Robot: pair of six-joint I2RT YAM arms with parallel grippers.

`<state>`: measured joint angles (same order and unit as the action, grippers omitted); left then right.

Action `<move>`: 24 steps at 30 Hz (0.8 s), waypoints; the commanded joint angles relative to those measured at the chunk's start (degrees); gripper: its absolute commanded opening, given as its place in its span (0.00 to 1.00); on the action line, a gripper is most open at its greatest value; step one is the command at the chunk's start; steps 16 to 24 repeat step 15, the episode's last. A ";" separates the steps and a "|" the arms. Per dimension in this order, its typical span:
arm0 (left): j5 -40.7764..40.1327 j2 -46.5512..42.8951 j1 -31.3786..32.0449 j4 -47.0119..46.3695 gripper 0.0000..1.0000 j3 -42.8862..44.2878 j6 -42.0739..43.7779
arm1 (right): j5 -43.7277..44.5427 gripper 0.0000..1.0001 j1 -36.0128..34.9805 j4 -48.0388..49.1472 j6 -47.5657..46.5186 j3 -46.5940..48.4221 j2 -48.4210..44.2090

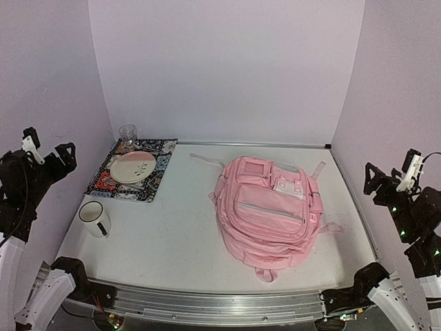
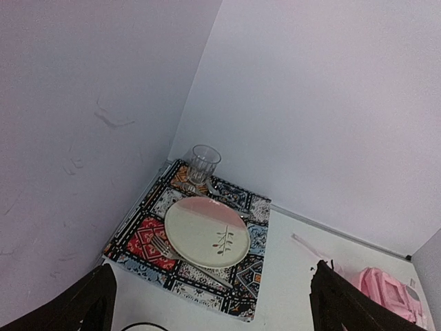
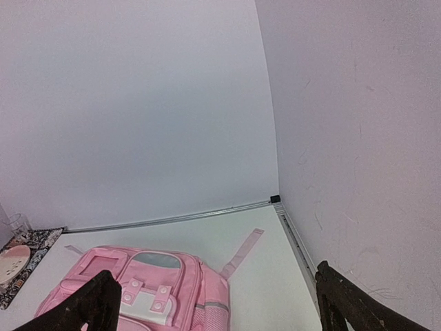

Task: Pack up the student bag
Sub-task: Reset both arms

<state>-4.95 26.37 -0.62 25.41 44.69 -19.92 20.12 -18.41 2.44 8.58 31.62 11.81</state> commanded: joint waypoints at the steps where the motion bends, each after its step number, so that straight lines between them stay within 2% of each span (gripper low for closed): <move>1: -2.72 -0.05 0.34 -0.20 0.99 0.29 1.92 | 0.03 0.98 -0.20 2.22 -1.45 0.74 0.48; 24: -2.83 -0.12 2.20 -0.01 0.99 -0.28 1.76 | -0.65 0.98 -0.16 2.04 -1.81 0.49 1.39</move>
